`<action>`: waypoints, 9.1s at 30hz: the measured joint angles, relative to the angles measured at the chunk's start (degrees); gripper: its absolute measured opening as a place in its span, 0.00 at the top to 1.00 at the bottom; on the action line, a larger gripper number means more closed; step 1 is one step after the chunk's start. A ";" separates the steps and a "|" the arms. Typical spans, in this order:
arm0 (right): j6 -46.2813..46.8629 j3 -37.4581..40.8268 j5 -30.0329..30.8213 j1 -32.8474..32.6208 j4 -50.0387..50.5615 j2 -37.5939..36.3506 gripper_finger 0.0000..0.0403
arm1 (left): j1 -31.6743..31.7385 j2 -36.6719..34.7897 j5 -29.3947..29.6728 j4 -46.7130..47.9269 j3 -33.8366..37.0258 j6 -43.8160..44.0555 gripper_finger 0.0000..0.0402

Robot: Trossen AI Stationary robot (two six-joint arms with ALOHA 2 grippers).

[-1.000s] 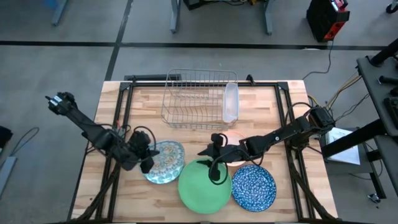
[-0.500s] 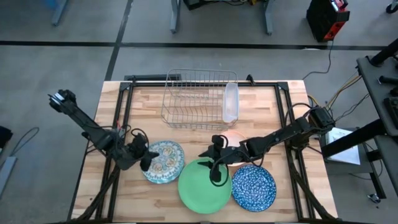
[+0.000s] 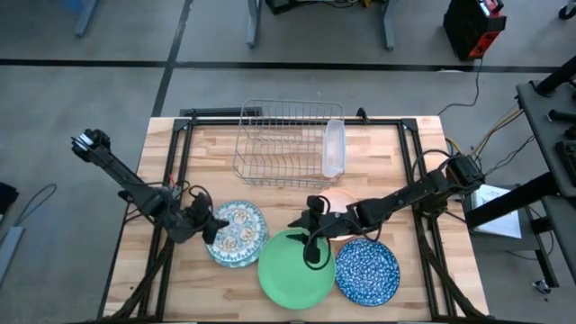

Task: Sort dishes
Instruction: Stack the white patterned plate on top of the green patterned plate, then put the light green plate into the dish rack

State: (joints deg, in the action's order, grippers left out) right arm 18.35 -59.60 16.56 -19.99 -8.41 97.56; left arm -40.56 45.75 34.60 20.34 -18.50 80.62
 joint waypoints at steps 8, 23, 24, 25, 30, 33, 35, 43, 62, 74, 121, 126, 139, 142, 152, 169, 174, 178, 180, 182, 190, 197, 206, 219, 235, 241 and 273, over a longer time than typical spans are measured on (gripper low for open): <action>0.68 0.62 0.02 0.02 -0.11 0.02 0.64 | 0.00 1.75 -4.28 0.09 0.02 0.90 0.82; 1.27 0.86 0.02 0.02 -0.95 0.02 0.61 | 0.07 5.00 -5.40 1.01 -0.13 4.60 0.76; 1.30 0.86 0.02 0.02 -1.04 0.02 0.61 | 0.07 5.34 -5.41 1.23 -0.13 4.93 0.74; 1.50 0.85 0.02 0.02 -1.15 0.02 0.61 | 0.07 5.69 -5.46 1.55 -0.11 5.41 0.72; 2.21 0.86 0.02 0.02 -1.31 0.02 0.62 | 0.06 7.87 -5.53 1.61 -0.09 6.00 0.65; 2.21 0.86 0.02 0.00 -1.31 0.02 0.61 | 0.04 9.54 -5.43 1.24 -0.09 7.05 0.61; 2.21 0.83 0.02 0.00 -1.31 0.02 0.60 | 0.04 10.55 -5.53 1.03 -0.09 7.49 0.59; 2.16 0.83 0.02 0.02 -1.51 0.02 0.59 | 0.04 12.73 -7.64 0.81 -0.14 9.49 0.52; 2.13 0.83 0.02 -0.13 -1.50 0.02 0.58 | 0.04 13.67 -8.35 1.63 -0.58 12.73 0.37; 2.04 0.88 0.02 -0.13 -1.31 0.02 0.58 | 0.08 12.36 -13.77 4.35 -0.81 13.44 0.33; -22.92 4.08 -19.56 -3.85 3.79 -15.55 0.59 | 0.07 22.86 -14.09 36.39 -26.16 6.96 0.33; -16.26 6.63 -13.67 -4.83 8.98 -18.73 0.64 | -0.84 26.08 -8.06 35.87 -34.33 -2.14 0.33; 0.52 10.03 -2.10 -4.40 13.79 -10.92 0.64 | -1.29 45.69 1.62 34.40 -53.95 -34.53 0.34; 1.20 9.23 -1.56 -3.11 13.65 -7.42 0.61 | -1.29 49.60 3.41 34.62 -55.37 -35.91 0.35; -1.05 2.87 -7.16 3.44 14.16 4.70 0.56 | -1.44 51.87 5.44 34.61 -55.47 -31.66 0.44; -6.76 -4.49 -15.64 6.08 14.36 15.21 0.80 | -1.47 51.70 16.27 36.63 -53.96 -29.55 0.45; -6.54 -6.31 -15.92 6.08 17.08 14.60 0.97 | -1.48 51.68 21.70 40.19 -53.79 -26.69 0.45; -6.50 -7.75 -15.12 6.15 20.74 12.55 0.97 | -1.49 51.24 24.60 41.72 -53.77 -24.70 0.45; -6.81 -8.02 -15.10 6.25 22.36 11.14 0.99 | -1.57 50.81 25.50 41.78 -53.77 -24.34 0.45; -7.79 -8.49 -15.02 6.25 23.88 9.38 0.99 | -1.85 50.42 26.52 41.85 -53.77 -24.12 0.45; -14.18 -8.26 -10.12 5.13 26.30 -0.95 1.00 | -3.12 49.64 28.62 41.80 -53.77 -22.27 0.45; -25.35 -8.24 22.52 -1.01 24.19 -6.12 1.00 | -3.55 47.77 29.35 35.23 -53.77 -18.49 0.45; -32.83 -8.13 36.39 -4.76 18.61 -5.79 1.00 | -3.53 41.90 29.41 32.09 -53.77 -19.79 0.45; -47.07 -7.90 31.92 -5.22 -0.68 -5.63 1.00 | -0.20 42.57 28.76 24.68 -52.73 -23.54 0.45; -36.76 -6.49 28.69 -3.62 -5.36 -6.17 0.89 | 1.42 46.50 42.33 26.46 -56.57 -24.48 0.95; -31.57 -6.40 37.21 -2.90 0.71 -7.44 0.68 | 3.87 45.73 42.21 36.12 -65.29 -23.52 0.95; -18.85 31.44 3.69 -5.46 -5.74 -32.40 0.48 | 24.67 51.33 33.93 12.46 -69.13 -44.84 0.95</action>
State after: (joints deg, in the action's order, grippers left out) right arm -0.50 -28.16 20.25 -25.45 -14.14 65.16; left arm -15.89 97.08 68.53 32.81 -87.64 35.77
